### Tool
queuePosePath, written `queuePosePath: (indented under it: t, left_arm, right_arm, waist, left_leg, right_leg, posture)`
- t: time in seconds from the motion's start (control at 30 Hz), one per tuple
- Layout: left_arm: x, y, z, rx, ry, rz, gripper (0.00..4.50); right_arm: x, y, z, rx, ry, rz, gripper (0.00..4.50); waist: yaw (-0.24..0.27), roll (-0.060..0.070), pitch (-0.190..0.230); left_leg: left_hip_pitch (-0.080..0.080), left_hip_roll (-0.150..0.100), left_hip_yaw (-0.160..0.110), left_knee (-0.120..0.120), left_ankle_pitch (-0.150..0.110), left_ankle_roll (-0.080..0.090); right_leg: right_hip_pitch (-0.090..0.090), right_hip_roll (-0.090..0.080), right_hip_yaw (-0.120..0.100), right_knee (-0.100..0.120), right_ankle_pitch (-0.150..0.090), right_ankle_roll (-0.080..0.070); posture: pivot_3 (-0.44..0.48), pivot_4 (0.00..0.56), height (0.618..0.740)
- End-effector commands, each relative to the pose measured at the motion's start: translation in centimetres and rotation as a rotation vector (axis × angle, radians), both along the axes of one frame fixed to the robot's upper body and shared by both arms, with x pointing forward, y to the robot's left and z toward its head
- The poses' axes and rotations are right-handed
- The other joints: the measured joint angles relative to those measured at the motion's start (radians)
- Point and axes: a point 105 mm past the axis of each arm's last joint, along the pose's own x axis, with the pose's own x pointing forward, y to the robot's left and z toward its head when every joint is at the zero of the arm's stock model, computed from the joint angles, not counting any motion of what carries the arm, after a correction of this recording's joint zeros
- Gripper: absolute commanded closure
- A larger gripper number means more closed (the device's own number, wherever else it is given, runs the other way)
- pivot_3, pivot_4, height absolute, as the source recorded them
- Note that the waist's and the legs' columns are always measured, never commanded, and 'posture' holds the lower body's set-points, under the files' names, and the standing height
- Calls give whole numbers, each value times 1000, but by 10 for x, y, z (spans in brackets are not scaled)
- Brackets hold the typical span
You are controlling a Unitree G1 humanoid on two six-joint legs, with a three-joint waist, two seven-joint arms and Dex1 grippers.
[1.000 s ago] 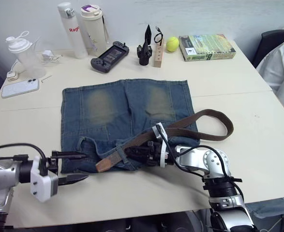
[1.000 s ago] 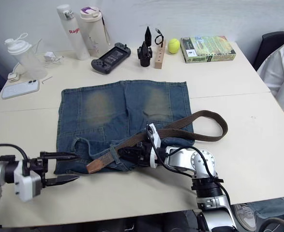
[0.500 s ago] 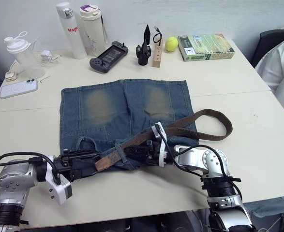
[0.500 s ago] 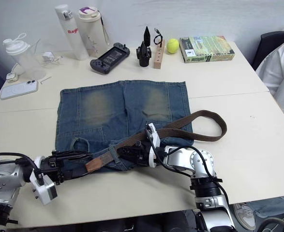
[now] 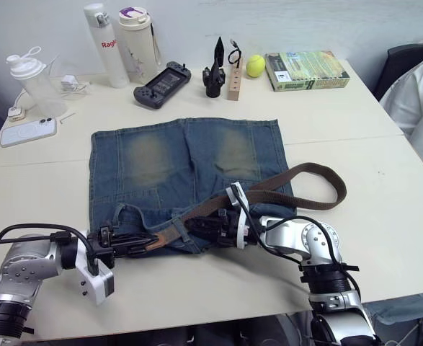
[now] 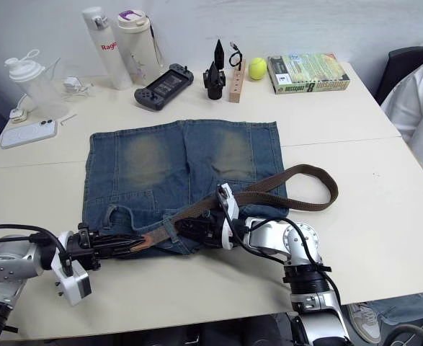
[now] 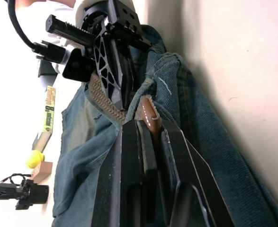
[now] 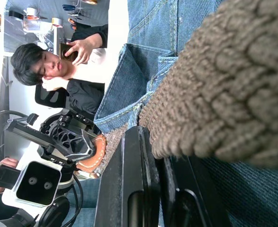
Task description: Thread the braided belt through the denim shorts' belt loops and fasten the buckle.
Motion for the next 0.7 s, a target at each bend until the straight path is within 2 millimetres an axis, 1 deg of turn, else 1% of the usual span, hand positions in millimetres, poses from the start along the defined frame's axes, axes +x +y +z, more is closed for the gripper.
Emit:
queuePosePath:
  t: [0.03,0.1,0.13,0.17,0.2,0.23,0.27,0.3,0.37,0.4,0.43,0.5,0.53,0.57,0.6,0.67,0.7]
  left_arm:
    - [1,0,1,12,-12,0,4464]
    - [2,-1,1,9,-15,1,4500]
    - [2,-2,1,8,-16,0,4500]
    - [2,-2,1,8,-16,0,4500]
    - [2,-2,0,8,-16,0,4500]
    - [2,-3,0,7,-15,0,4500]
    - [2,-3,0,6,-15,1,4500]
    - [2,-4,0,2,-16,2,4500]
    - [3,-5,1,-7,-22,6,4500]
    - [4,-5,2,-12,-23,9,4500]
    - [4,-5,2,-14,-23,12,4500]
    - [5,-5,3,-24,-24,18,4500]
    - [5,-5,3,-26,-24,20,4500]
    - [6,-5,4,-30,-24,22,4500]
    - [6,-5,5,-31,-24,24,4500]
    - [8,-6,5,-37,-21,26,4500]
    - [9,-6,5,-39,-19,27,4500]
  right_arm:
    - [1,-1,14,34,-38,-15,4500]
    - [2,-6,20,37,-55,-41,3679]
    - [2,-8,22,38,-62,-48,3457]
    - [-1,-12,29,53,-82,-51,2995]
    - [-3,-15,34,64,-94,-51,2625]
    - [-4,-20,40,72,-111,-68,2041]
    - [-4,-24,43,76,-120,-81,1661]
    - [-5,-32,49,72,-152,-106,1131]
    - [-16,-48,62,15,-295,-116,159]
    - [-23,-54,67,-36,-386,-104,63]
    - [-28,-57,69,-71,-443,-92,63]
    - [-41,-65,68,-257,-689,-61,63]
    - [-45,-67,69,-311,-767,-48,63]
    - [-46,-71,67,-405,-893,-40,63]
    - [-47,-73,66,-454,-979,-29,63]
    - [-47,-81,50,-673,-1251,60,63]
    - [-48,-84,43,-728,-1338,107,63]
  waist:
    - [0,0,0]
    - [0,0,0]
    - [0,0,0]
    - [0,0,0]
    - [1,0,0]
    - [2,0,0]
    - [2,0,0]
    - [3,0,0]
    - [3,0,0]
    - [5,1,1]
    - [5,1,1]
    - [5,0,1]
    - [4,1,1]
    - [4,1,1]
    - [4,1,1]
    - [5,0,1]
    - [5,0,1]
  left_leg:
    - [0,0,0,0,0,0]
    - [0,0,0,0,0,0]
    - [0,0,0,0,0,0]
    - [0,0,0,0,0,0]
    - [0,0,0,0,0,0]
    - [0,0,0,0,0,0]
    - [0,0,0,0,0,0]
    - [0,0,0,0,0,0]
    - [-1,0,0,0,0,0]
    - [-1,0,0,0,0,0]
    - [-1,0,0,0,0,1]
    - [-1,0,0,0,-1,1]
    - [-1,0,0,0,-1,1]
    - [-1,1,0,0,-1,1]
    - [-1,1,0,-1,-1,0]
    - [-1,1,1,-1,-1,0]
    - [-1,0,1,0,-1,0]
  right_leg:
    - [0,0,0,0,0,0]
    - [0,0,0,0,0,0]
    - [0,0,0,0,0,0]
    - [0,0,0,0,0,0]
    - [0,0,0,0,0,0]
    - [0,0,0,0,0,0]
    - [0,0,0,0,0,0]
    - [0,0,0,0,0,0]
    - [0,-1,1,-1,0,0]
    - [0,-1,1,-1,0,0]
    - [0,-1,1,-1,0,0]
    - [0,-1,1,-2,0,0]
    - [0,-1,1,-1,0,0]
    - [-1,-1,1,-2,0,0]
    - [-1,-1,1,-2,0,0]
    - [-1,0,0,-2,0,0]
    - [-1,0,0,-2,0,1]
  posture:
    - [0,150,720]
    - [0,150,720]
    - [0,150,720]
    - [0,150,720]
    - [0,150,720]
    - [0,150,720]
    - [0,150,720]
    - [0,150,720]
    - [0,150,720]
    - [0,150,720]
    - [0,150,720]
    - [0,150,720]
    - [0,150,720]
    - [0,150,720]
    - [0,150,720]
    - [0,150,720]
    - [0,150,720]
